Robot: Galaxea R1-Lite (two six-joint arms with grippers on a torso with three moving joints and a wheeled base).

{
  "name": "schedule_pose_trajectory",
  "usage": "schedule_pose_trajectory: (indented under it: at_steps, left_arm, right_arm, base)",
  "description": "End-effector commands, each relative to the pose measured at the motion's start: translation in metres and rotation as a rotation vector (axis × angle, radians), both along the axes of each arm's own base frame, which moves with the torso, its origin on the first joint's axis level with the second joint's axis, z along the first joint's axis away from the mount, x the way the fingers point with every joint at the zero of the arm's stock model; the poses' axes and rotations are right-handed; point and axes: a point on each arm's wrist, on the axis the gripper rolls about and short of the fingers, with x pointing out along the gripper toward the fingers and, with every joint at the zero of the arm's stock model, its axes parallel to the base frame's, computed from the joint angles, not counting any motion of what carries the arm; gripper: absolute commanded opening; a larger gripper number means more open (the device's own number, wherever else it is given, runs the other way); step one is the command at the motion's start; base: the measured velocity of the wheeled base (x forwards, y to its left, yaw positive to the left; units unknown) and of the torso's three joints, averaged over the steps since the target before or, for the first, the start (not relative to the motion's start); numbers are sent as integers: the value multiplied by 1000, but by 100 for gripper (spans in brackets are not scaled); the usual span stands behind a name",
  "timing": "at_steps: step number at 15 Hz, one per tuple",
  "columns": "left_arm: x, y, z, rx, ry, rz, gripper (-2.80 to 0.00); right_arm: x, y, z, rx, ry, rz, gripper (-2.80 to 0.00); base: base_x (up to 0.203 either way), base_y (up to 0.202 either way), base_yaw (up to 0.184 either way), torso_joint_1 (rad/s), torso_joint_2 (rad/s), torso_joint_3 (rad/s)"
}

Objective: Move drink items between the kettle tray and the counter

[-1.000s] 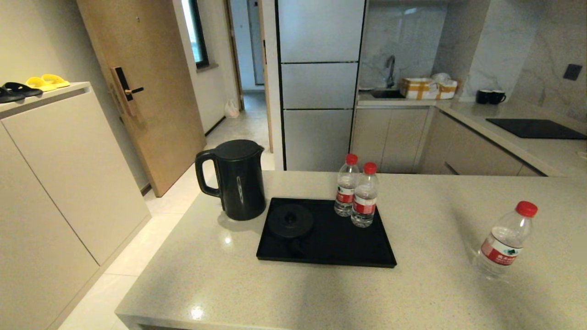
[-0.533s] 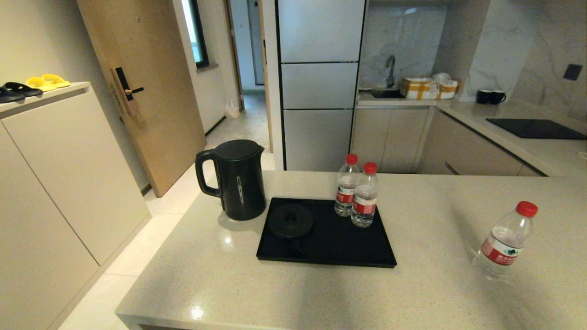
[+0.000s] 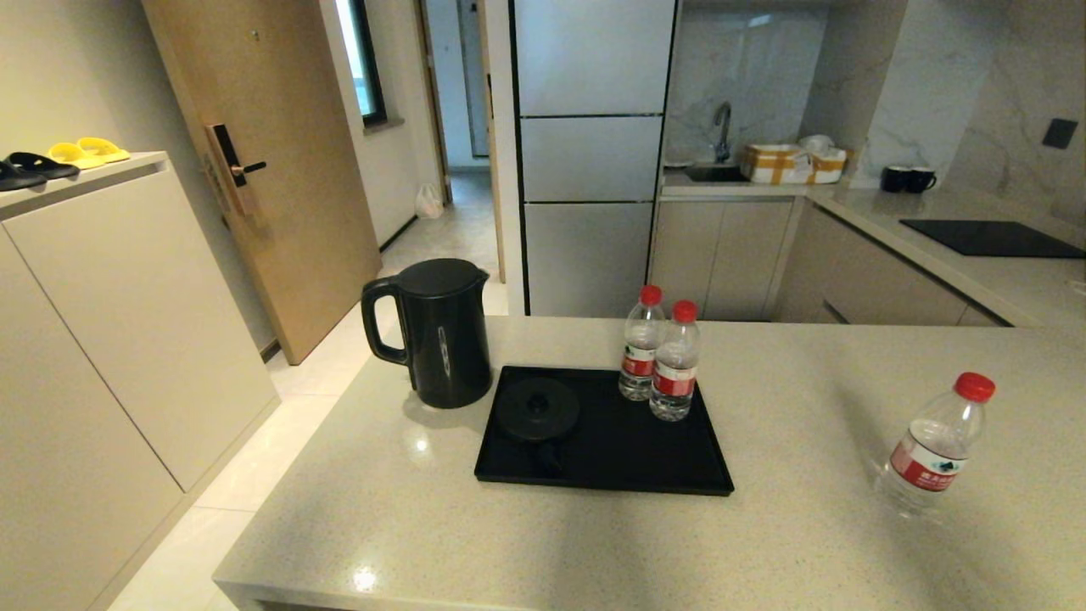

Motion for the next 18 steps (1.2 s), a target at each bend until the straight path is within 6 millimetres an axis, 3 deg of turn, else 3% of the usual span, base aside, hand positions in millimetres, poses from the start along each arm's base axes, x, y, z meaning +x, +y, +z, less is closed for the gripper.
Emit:
schedule_pose_trajectory:
  at_steps: [1, 18]
  left_arm:
    - [0, 0, 0, 0, 2, 0, -280]
    - [0, 0, 0, 0, 2, 0, -280]
  right_arm:
    - [0, 0, 0, 0, 1, 1, -280]
    - [0, 0, 0, 0, 1, 1, -280]
  base:
    - [0, 0, 0, 0, 0, 0]
    - [0, 0, 0, 0, 0, 0]
